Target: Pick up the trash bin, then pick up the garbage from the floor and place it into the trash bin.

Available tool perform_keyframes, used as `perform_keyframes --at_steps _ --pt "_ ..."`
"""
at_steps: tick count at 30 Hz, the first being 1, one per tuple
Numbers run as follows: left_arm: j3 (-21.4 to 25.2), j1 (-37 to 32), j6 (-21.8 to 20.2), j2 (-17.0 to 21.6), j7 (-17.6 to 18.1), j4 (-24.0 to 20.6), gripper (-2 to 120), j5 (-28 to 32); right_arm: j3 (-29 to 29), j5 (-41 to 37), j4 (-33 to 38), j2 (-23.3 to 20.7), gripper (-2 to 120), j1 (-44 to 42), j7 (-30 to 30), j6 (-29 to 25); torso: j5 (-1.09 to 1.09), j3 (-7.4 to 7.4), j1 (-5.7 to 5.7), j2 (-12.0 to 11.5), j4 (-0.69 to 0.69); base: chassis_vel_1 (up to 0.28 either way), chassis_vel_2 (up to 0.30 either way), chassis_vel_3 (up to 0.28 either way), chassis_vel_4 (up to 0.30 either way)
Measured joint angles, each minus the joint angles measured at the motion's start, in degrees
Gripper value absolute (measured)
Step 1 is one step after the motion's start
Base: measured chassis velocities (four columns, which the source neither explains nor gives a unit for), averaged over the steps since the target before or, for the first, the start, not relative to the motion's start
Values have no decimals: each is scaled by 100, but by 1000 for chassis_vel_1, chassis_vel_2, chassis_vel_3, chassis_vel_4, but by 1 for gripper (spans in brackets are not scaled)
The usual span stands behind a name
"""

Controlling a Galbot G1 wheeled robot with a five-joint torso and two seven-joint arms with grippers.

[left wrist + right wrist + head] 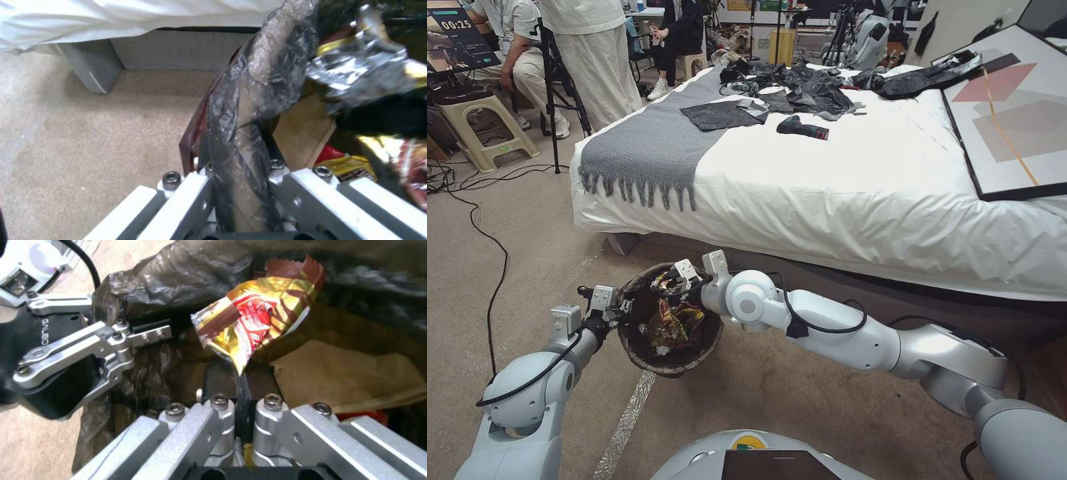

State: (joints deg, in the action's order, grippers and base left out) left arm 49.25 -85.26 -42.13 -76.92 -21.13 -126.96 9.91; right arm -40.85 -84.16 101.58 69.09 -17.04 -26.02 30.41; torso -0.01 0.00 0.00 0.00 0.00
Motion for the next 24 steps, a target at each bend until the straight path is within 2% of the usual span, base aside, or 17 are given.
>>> perform_keyframes --at_steps 7,8,11,14,18,20,23,24 --pt "-15 -12 0 -42 -4 1 0 -3 -28 128 -339 290 -1 -1 -54 -5 0 0 0 0 0 0 0 0 0" --pt "-13 -19 0 -41 -8 1 0 -4 -32 159 -370 324 6 -2 -109 -6 0 0 0 0 0 0 0 0 0" --pt "-5 -25 0 -37 -9 0 0 -3 -36 184 -385 338 11 -1 -135 -10 0 0 0 0 0 0 0 0 0" --pt "-3 -36 0 -32 -14 -9 0 -3 -13 213 -386 334 27 23 -162 -9 0 0 0 0 0 0 0 0 0" --pt "-5 -39 0 -32 -16 -14 0 -5 9 231 -386 293 36 58 -172 -2 0 0 0 0 0 0 0 0 0" --pt "-6 -36 0 -24 -20 -21 0 -5 32 241 -371 229 48 94 -174 6 1 0 0 0 0 0 0 0 0" --pt "-6 -35 0 -19 -20 -25 0 -7 44 249 -358 195 53 107 -176 12 1 0 0 0 0 0 0 0 0" --pt "-6 -36 0 -9 -17 -33 0 -6 55 253 -345 165 59 113 -180 18 0 0 0 0 0 0 0 0 0"
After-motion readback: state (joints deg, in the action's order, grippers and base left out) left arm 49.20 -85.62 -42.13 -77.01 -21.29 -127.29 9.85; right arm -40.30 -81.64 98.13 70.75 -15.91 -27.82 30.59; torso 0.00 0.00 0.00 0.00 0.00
